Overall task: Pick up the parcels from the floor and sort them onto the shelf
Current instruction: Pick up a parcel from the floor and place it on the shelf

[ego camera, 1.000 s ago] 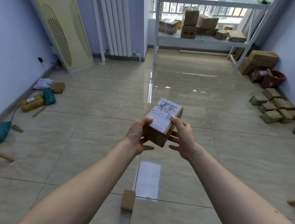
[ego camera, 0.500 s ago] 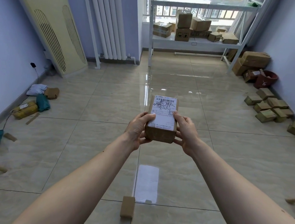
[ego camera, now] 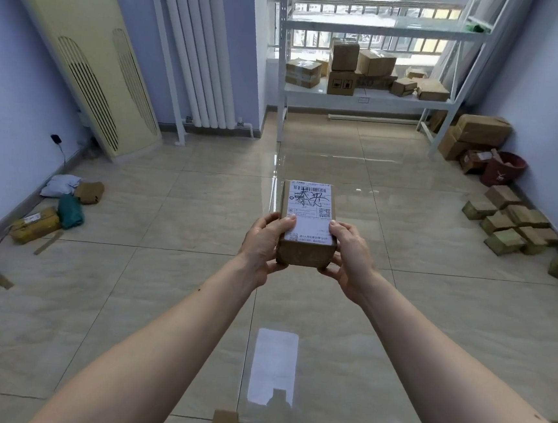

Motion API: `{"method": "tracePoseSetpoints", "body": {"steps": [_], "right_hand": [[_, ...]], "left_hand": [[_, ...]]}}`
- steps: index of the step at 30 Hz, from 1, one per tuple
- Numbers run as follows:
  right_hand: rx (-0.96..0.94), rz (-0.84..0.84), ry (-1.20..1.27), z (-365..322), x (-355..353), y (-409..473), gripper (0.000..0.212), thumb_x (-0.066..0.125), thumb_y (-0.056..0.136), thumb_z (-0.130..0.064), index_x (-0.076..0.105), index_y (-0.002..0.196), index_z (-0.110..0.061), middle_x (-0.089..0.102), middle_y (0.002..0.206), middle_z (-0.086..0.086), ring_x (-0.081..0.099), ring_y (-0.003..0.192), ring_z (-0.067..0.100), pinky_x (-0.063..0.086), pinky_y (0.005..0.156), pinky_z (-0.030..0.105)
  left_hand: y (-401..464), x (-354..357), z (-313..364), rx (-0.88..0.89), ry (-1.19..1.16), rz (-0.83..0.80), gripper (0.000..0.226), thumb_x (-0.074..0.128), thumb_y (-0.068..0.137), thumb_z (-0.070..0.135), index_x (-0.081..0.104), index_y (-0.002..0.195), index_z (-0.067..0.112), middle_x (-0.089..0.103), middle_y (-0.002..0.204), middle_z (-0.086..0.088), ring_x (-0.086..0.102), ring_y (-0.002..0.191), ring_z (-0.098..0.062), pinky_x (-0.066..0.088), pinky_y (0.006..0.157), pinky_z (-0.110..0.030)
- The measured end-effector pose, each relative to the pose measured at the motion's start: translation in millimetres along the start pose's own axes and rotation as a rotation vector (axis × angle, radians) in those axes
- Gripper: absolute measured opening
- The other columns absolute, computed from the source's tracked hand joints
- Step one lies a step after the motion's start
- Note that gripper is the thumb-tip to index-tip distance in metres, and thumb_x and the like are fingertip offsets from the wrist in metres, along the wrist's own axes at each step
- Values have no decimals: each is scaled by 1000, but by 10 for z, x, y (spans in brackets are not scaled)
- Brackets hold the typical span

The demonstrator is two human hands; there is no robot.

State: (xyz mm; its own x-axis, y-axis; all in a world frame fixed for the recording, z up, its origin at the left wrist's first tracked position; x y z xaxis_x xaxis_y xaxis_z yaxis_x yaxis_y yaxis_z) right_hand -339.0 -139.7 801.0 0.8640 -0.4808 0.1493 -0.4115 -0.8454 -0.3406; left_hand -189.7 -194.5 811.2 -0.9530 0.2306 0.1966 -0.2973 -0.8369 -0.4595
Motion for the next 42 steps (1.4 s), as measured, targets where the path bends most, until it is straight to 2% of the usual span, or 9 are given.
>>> {"method": "tracePoseSetpoints", "body": {"steps": [5, 10, 12, 16, 18, 29, 34, 39, 42], "right_hand": [[-5, -23, -28, -270, -182, 435, 16, 52, 95, -36, 56, 107, -25, 67, 95, -1, 62, 79, 19, 46, 65, 34], [-9, -30, -31, -479, -259, 866, 24, 50, 97, -36, 54, 115, -21, 66, 94, -2, 61, 80, 19, 45, 66, 34], [-7, -25, -26, -539, -263, 1054, 24, 49, 97, -37, 55, 115, -22, 66, 94, -3, 61, 80, 19, 46, 65, 33], [-13, -16, -21, -658, -209, 1477, 27, 49, 97, -37, 54, 118, -21, 67, 98, -2, 63, 84, 20, 47, 66, 34], [-26, -16, -27, -755, -140, 1706, 27, 49, 97, -38, 54, 118, -22, 67, 99, -2, 63, 86, 20, 48, 68, 35], [-64, 38, 8, -1396, 278, 3006, 26, 52, 96, -39, 55, 115, -23, 66, 101, -2, 63, 89, 22, 49, 69, 36], [-69, 64, -3, -1600, 350, 3615, 26, 53, 95, -40, 56, 115, -24, 67, 104, -2, 64, 93, 22, 51, 69, 36], [-77, 53, -17, -1800, 376, 4327, 25, 53, 95, -40, 56, 114, -25, 68, 106, -1, 64, 96, 23, 51, 74, 39], [-78, 36, -36, -1965, 354, 4779, 27, 53, 95, -42, 56, 115, -24, 68, 111, 2, 65, 99, 24, 51, 75, 40]], "left_hand": [[336, 326, 163, 7, -2, 5, 47, 70, 87, 37, 55, 131, 29, 71, 105, -2, 65, 96, -23, 53, 85, -42], [713, 556, 332, 1, 33, -4, 43, 64, 90, 44, 58, 131, 33, 71, 106, 3, 63, 99, -20, 41, 103, -53], [888, 616, 410, 5, 55, -15, 42, 62, 91, 45, 59, 131, 33, 71, 107, 3, 63, 99, -19, 43, 101, -49], [1298, 652, 617, 40, 58, -28, 42, 62, 92, 44, 61, 131, 29, 71, 106, 1, 65, 89, -15, 51, 74, -31], [1524, 644, 752, 58, 57, -37, 43, 62, 91, 46, 62, 131, 29, 72, 105, 2, 66, 88, -15, 51, 69, -28], [2871, 702, 1671, 109, 105, -78, 52, 63, 89, 50, 58, 136, 30, 71, 119, 0, 65, 95, -19, 53, 77, -33], [3419, 816, 1926, 106, 88, -87, 47, 58, 93, 48, 57, 137, 30, 72, 113, 4, 65, 90, -15, 50, 71, -30], [4102, 980, 2192, 103, 82, -81, 47, 57, 94, 47, 55, 139, 32, 71, 123, 0, 64, 92, -15, 49, 79, -33], [4519, 1106, 2374, 89, 78, -69, 47, 57, 94, 47, 56, 138, 32, 73, 118, 2, 64, 93, -17, 50, 83, -34]]}}
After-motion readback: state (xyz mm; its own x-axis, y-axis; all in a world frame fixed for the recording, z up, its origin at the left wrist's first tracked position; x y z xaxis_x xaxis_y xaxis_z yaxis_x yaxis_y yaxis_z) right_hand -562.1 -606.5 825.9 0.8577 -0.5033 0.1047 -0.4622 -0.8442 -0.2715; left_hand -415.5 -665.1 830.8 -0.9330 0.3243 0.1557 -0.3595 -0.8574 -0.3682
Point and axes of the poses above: each hand's wrist, its own y-axis towards the middle knuckle, its own x-axis out of the palm, z = x × y, the point moved 4 cm from there along y, towards the middle knuckle
